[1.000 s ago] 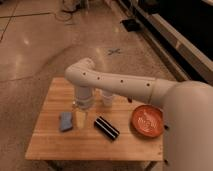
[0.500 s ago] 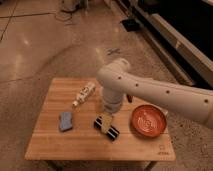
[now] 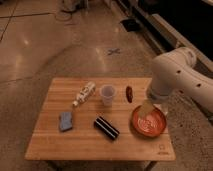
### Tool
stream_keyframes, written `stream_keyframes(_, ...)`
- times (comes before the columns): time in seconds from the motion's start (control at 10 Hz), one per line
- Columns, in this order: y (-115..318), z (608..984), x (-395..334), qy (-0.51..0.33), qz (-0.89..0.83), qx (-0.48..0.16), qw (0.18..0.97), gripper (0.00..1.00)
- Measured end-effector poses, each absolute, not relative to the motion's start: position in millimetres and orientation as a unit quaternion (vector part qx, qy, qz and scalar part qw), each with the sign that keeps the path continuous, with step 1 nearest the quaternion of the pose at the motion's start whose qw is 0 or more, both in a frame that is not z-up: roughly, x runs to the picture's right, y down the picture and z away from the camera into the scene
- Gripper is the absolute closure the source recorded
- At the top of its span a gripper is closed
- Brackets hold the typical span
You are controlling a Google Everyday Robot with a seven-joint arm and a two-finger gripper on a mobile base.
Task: Move the arm in a circular motion
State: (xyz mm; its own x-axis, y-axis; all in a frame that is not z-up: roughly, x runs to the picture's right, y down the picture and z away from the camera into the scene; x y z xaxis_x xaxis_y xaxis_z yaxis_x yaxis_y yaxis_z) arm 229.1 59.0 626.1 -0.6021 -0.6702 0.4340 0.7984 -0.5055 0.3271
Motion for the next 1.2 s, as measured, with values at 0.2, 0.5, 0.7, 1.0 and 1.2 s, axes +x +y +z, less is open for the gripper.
stream_keyframes(0.2, 22.3, 650.4, 269.9, -0.226, -0.836, -0.152, 0.476, 0.20)
stream_keyframes(0.5, -25.8, 717.0, 258.4, -0.216, -0.819, -0.181, 0.500, 0.20)
stream_keyframes(0.7, -51.2, 754.1, 227.0, -0.217, -0.820, -0.184, 0.496, 0.20)
stream_keyframes(1.0, -80.0, 799.8, 156.6, -0.227, -0.835, -0.168, 0.472, 0.20)
stream_keyframes(1.2, -81.7, 821.4, 112.9, -0.241, -0.848, -0.160, 0.444, 0.20)
